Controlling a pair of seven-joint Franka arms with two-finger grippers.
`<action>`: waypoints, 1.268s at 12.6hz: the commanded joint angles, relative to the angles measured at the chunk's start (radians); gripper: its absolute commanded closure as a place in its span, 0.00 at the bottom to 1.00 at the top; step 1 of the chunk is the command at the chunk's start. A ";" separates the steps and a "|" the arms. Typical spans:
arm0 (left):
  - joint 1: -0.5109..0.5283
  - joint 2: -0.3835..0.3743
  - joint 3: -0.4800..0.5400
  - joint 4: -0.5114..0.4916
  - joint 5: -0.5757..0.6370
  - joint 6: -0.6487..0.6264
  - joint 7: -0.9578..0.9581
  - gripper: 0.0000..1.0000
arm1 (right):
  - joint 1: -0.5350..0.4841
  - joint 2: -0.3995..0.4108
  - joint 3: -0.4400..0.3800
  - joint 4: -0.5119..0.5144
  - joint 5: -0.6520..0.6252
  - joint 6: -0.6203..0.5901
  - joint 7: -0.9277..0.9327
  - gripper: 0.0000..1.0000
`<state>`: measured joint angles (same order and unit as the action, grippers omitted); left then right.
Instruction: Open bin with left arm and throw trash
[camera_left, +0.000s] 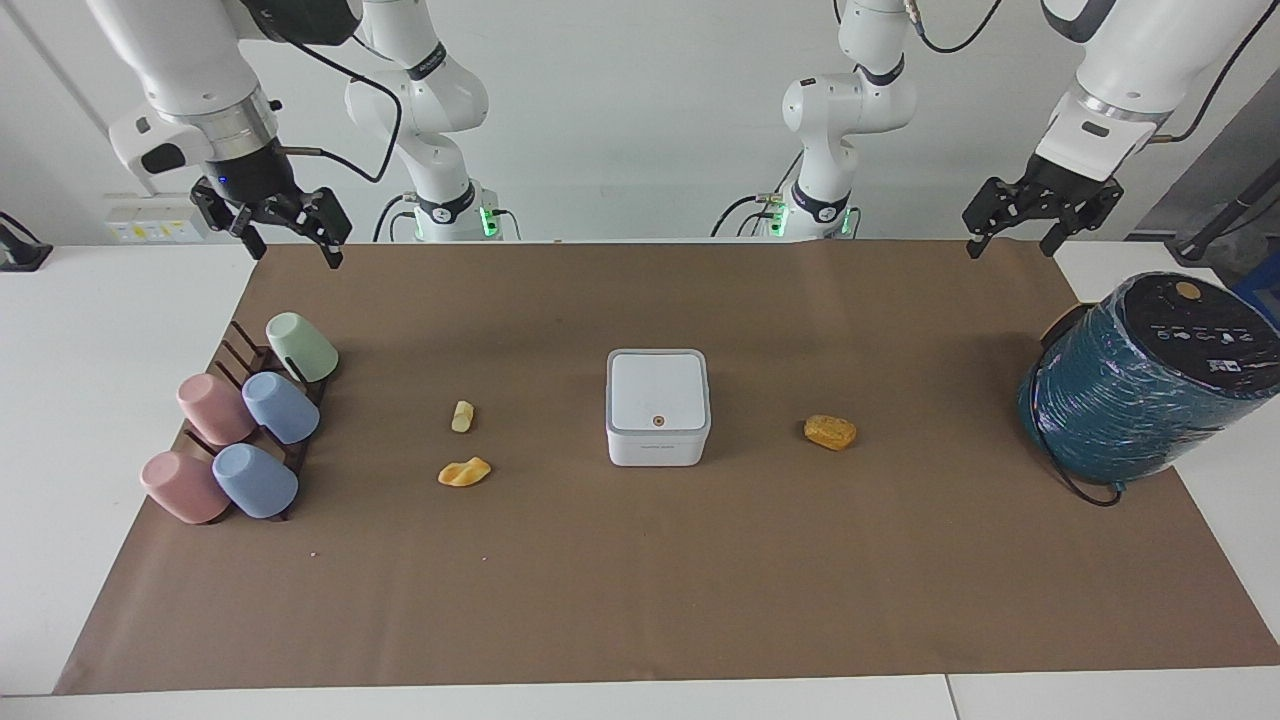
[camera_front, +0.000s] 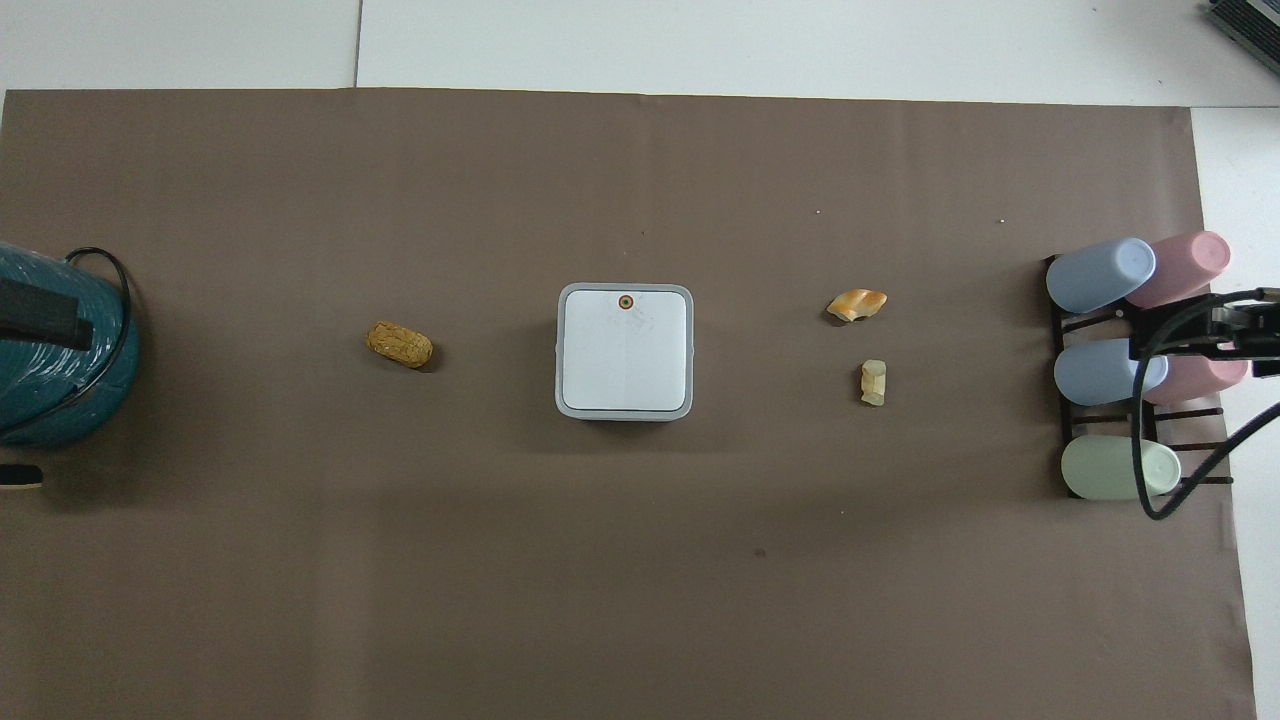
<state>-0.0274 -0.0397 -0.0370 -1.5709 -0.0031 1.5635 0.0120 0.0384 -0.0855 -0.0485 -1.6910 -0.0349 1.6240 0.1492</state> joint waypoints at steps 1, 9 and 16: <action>-0.074 -0.060 0.006 -0.101 -0.001 0.059 -0.007 0.33 | 0.000 -0.042 0.006 -0.172 0.020 0.158 -0.017 0.00; -0.331 0.027 0.006 -0.127 -0.001 0.262 -0.154 1.00 | 0.093 0.136 0.010 -0.410 0.021 0.537 -0.042 0.00; -0.508 0.238 0.005 -0.044 0.022 0.466 -0.310 1.00 | 0.156 0.242 0.010 -0.475 0.024 0.724 0.015 0.00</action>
<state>-0.5126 0.1775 -0.0472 -1.6478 0.0015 1.9969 -0.2741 0.2030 0.1657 -0.0402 -2.1407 -0.0259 2.3261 0.1675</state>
